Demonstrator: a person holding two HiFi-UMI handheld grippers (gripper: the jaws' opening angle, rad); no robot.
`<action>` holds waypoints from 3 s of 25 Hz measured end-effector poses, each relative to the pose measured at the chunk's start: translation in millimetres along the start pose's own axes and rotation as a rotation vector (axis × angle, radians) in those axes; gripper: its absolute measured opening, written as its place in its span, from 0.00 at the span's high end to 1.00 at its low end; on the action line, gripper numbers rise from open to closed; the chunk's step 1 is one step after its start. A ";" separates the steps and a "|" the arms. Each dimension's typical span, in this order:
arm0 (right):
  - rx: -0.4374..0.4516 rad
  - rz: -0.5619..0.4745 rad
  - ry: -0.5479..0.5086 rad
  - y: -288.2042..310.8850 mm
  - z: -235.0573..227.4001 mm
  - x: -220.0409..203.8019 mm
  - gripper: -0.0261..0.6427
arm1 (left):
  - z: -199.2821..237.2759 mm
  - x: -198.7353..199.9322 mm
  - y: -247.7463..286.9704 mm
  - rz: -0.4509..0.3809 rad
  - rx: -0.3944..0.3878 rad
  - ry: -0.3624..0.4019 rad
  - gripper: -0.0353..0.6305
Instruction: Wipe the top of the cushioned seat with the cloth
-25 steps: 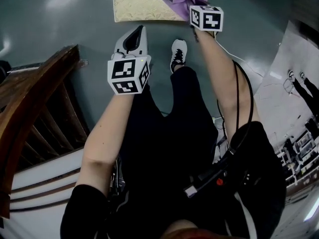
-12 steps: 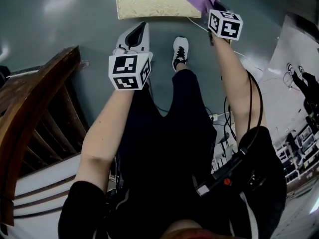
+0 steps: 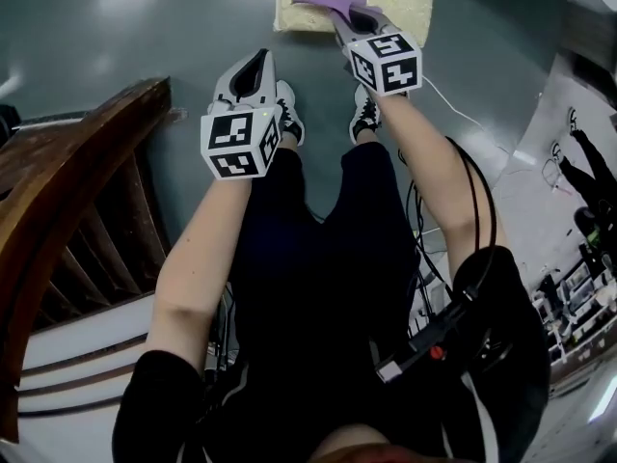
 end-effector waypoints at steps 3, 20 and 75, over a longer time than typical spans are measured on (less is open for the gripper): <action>0.060 0.002 -0.008 41.0 39.2 12.6 0.93 | 34.3 -6.9 -10.1 -0.004 0.038 -0.025 0.94; 0.068 0.248 0.059 136.2 52.3 -60.4 0.93 | 95.2 -71.1 -48.2 0.027 0.155 -0.168 0.94; -0.096 0.237 0.229 -155.7 -183.1 -147.9 0.93 | -128.5 22.8 -2.1 0.034 0.003 0.073 0.94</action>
Point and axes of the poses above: the fingertips, and each gripper's own axes: y forward along the fingers, z to its left, x out of its top, the point moved 1 cm from there along -y, backward along the fingers, and after that the axes turned 7 degrees about x, right-handed, at the moved point
